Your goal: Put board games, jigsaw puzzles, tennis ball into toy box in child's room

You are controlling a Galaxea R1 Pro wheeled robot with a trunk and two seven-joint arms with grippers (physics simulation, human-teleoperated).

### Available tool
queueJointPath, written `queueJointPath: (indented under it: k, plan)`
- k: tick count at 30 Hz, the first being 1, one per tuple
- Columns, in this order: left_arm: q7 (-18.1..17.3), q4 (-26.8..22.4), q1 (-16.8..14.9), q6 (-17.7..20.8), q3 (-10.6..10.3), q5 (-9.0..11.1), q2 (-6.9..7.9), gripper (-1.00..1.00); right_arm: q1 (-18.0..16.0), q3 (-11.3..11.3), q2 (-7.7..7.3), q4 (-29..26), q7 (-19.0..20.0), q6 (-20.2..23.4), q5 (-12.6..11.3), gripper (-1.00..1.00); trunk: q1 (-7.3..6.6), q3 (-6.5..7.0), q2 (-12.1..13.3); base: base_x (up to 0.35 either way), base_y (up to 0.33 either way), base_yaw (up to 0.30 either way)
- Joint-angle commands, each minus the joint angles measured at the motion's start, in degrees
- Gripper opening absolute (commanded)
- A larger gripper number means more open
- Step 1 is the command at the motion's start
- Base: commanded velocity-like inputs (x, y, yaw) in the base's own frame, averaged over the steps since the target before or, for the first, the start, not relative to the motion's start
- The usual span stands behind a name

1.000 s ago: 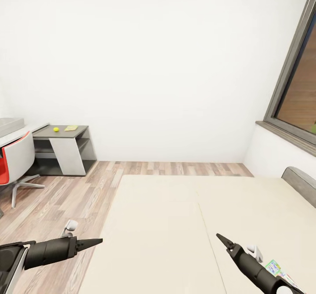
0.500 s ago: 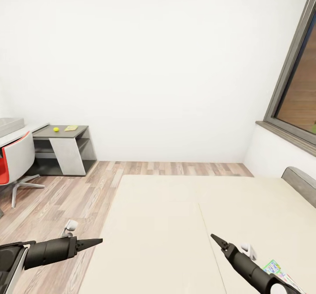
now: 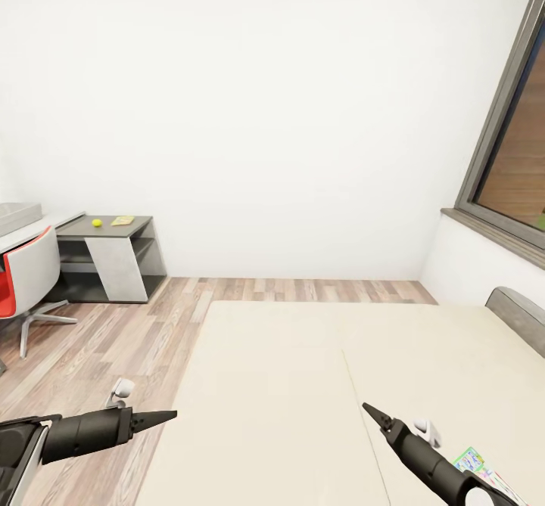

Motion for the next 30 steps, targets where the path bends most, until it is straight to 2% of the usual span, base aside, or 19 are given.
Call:
queueJointPath:
  k: [1,30]
  plan:
    - [-0.3,0.0,-0.1,0.6,0.0,-0.1,0.0,1.0,-0.1,-0.1,0.01,0.0,0.1,0.4,-0.2,1.0,0.04,-0.13,-0.1,0.0,0.0,0.0]
    - [-0.3,0.0,-0.1,0.6,0.0,-0.1,-0.01,1.0,-0.1,-0.1,0.01,0.0,0.1,0.4,-0.2,1.0,0.04,-0.13,-0.1,-0.023,0.0,0.0]
